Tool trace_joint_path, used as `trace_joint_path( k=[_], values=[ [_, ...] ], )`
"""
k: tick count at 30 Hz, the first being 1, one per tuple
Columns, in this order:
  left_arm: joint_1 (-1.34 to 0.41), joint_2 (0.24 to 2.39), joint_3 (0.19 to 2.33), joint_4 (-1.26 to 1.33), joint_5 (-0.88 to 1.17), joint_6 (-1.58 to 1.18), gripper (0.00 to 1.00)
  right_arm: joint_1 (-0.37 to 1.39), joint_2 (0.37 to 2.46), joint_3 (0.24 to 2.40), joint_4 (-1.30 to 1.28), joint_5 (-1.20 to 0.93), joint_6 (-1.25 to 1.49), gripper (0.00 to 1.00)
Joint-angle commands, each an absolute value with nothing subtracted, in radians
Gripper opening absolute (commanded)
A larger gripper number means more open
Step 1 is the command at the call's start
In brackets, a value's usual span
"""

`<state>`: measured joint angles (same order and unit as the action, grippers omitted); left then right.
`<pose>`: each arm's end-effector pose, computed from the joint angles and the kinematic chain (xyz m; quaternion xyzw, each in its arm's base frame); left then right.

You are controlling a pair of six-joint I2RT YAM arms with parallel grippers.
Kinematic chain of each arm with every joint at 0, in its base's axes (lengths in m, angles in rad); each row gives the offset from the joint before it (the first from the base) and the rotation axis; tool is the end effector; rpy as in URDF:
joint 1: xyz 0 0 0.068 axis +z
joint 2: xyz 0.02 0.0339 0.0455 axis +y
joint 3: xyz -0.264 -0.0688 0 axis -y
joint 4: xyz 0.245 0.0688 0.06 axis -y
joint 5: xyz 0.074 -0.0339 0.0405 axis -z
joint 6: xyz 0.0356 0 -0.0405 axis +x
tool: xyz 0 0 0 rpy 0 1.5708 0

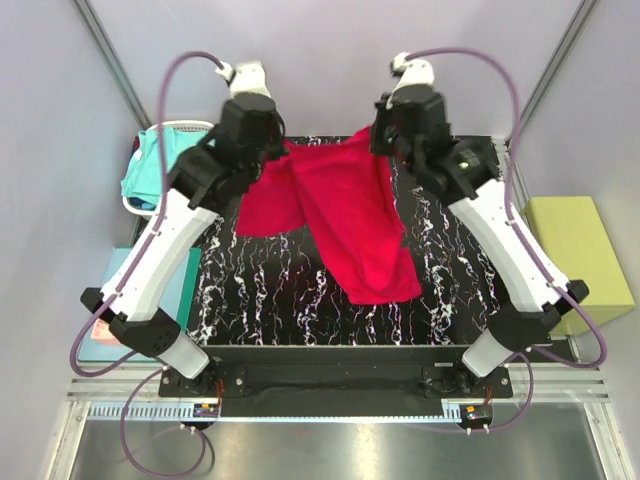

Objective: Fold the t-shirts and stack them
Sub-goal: Flatten out the tshirt

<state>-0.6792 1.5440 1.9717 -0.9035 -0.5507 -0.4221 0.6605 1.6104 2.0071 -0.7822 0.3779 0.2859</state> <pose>0.2480 -0.1763 0.4858 -0.0350 0.8330 -0.0643 0.5484 0.2706 0.1936 0.4870 -0.0486 0.8200 0.1113 0.5593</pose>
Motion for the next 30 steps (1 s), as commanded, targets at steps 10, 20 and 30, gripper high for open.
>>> trace_joint_path(
  k=[10, 20, 30],
  values=[
    [-0.742, 1.453, 2.279, -0.926, -0.614, -0.377, 0.00, 0.698, 1.496, 2.262, -0.828, 0.466, 0.238, 0.00],
    [-0.795, 1.362, 2.353, -0.943, -0.683, -0.333, 0.00, 0.742, 1.453, 2.379, -0.887, 0.483, 0.218, 0.00],
    [-0.958, 1.266, 2.272, -0.974, -0.807, -0.293, 0.00, 0.752, 1.342, 2.246, -0.850, 0.538, 0.170, 0.00]
  ],
)
